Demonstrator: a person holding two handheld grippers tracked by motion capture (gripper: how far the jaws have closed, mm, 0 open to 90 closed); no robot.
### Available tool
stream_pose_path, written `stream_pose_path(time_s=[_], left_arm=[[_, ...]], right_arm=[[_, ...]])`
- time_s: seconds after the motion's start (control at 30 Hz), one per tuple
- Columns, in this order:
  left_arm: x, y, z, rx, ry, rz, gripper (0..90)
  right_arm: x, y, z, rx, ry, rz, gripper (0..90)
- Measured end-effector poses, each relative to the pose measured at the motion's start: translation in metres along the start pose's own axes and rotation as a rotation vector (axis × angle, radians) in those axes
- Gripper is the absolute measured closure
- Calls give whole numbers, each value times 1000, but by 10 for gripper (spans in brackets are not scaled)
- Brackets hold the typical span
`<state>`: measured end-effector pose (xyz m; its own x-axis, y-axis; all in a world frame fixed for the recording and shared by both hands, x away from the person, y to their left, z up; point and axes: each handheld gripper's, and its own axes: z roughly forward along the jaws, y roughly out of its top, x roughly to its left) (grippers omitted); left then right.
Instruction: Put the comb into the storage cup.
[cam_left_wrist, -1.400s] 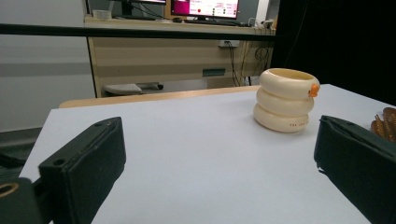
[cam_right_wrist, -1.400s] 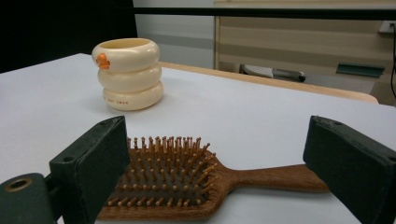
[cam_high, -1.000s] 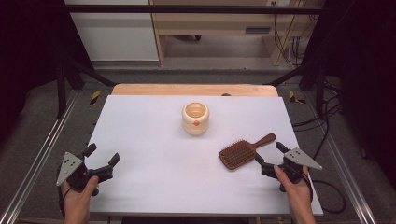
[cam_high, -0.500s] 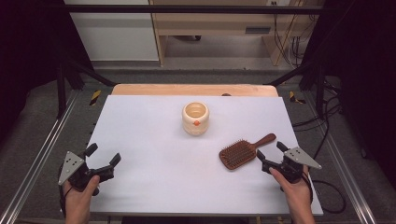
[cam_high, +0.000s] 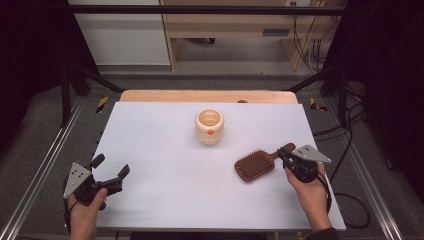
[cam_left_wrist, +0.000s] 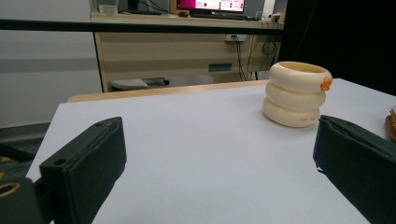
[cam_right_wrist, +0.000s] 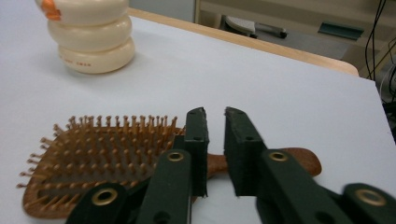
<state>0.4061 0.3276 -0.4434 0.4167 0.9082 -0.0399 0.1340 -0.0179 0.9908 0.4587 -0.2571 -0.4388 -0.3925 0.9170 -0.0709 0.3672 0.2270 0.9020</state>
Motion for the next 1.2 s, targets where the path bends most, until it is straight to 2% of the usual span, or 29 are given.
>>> stream_pose_path(time_s=[0.1, 0.27, 0.3, 0.47, 0.6, 0.73, 0.97, 1.2], left_arm=[[0, 0, 0, -2, -5, -2, 28], [0, 0, 0, 0, -5, 3, 28], [0, 0, 0, 0, -5, 3, 28], [0, 0, 0, 1, -5, 3, 29], [0, 0, 1, 1, -4, 3, 29], [0, 0, 1, 1, -3, -1, 29], [1, 0, 2, 7, -9, 11, 29], [4, 0, 2, 5, -2, 4, 29]], right_arm=[[-4, 7, 5, 22, 5, -4, 875], [-16, 27, 21, 105, 0, -37, 900], [-16, 27, 21, 105, 0, -37, 900], [-30, 33, 39, 180, 8, -13, 900], [-36, 35, 54, 228, 16, -7, 900], [-40, 38, 65, 238, 20, 17, 900], [-45, 36, 83, 268, 7, 28, 900], [-43, 31, 91, 304, 12, 13, 900]])
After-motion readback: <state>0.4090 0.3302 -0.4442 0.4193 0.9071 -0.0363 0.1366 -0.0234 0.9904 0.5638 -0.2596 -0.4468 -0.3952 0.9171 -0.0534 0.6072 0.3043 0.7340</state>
